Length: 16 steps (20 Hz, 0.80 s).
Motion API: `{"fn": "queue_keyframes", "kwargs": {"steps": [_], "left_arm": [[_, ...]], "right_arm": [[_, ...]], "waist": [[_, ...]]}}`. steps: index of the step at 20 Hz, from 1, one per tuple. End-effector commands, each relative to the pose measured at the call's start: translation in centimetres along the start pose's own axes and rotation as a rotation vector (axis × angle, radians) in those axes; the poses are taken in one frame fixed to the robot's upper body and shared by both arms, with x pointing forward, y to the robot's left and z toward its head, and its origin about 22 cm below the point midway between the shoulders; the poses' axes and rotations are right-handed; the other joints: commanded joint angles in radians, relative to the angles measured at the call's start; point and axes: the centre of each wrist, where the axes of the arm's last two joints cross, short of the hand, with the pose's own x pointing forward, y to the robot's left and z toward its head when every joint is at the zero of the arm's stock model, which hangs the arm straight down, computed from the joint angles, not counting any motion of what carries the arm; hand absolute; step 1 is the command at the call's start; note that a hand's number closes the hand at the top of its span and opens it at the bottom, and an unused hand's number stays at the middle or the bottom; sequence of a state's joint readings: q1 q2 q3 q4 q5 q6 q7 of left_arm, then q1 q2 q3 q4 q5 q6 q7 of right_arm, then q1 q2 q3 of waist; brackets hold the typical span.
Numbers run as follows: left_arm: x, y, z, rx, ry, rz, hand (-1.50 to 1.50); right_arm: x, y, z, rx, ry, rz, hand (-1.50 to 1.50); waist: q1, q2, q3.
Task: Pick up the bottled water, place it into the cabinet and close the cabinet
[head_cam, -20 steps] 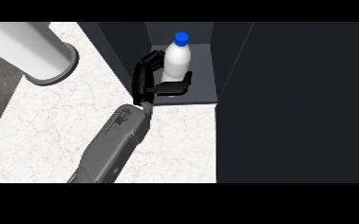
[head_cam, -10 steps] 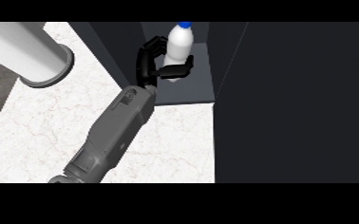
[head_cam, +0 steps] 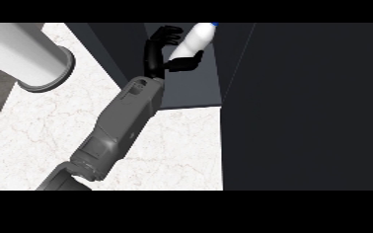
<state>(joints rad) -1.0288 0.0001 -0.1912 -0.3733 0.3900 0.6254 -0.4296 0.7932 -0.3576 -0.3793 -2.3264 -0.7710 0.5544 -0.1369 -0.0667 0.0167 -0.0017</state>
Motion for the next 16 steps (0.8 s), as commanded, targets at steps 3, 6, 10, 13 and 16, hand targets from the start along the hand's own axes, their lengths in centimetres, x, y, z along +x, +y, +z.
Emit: {"fn": "queue_keyframes", "kwargs": {"steps": [3, 6, 10, 13, 16], "left_arm": [[-0.3, 0.1, -0.7, -0.02, 0.011, -0.056, -1.5], [0.0, 0.1, -0.9, 0.018, 0.026, -0.069, -1.5], [1.2, -0.3, -1.6, 0.01, -0.021, -0.077, -1.5], [0.4, 0.1, -1.3, -0.02, -0.056, -0.033, -1.5], [1.0, 0.0, -1.5, -0.037, -0.107, 0.056, -1.5]], "right_arm": [[1.2, 1.8, -0.8, 0.016, -0.051, -0.031, -1.5], [2.0, 2.0, -0.5, 0.046, -0.039, -0.027, -1.5], [1.6, 2.2, -0.4, 0.034, -0.047, -0.035, -1.5], [0.5, 0.8, -0.7, 0.041, -0.073, -0.036, -1.5], [1.5, 1.7, -1.1, 0.024, -0.058, -0.018, -1.5]], "waist": [[-0.006, 0.006, 0.0], [-0.021, 0.004, 0.0], [-0.016, 0.007, -0.001], [-0.005, 0.007, 0.0], [0.004, 0.004, -0.001]]}}
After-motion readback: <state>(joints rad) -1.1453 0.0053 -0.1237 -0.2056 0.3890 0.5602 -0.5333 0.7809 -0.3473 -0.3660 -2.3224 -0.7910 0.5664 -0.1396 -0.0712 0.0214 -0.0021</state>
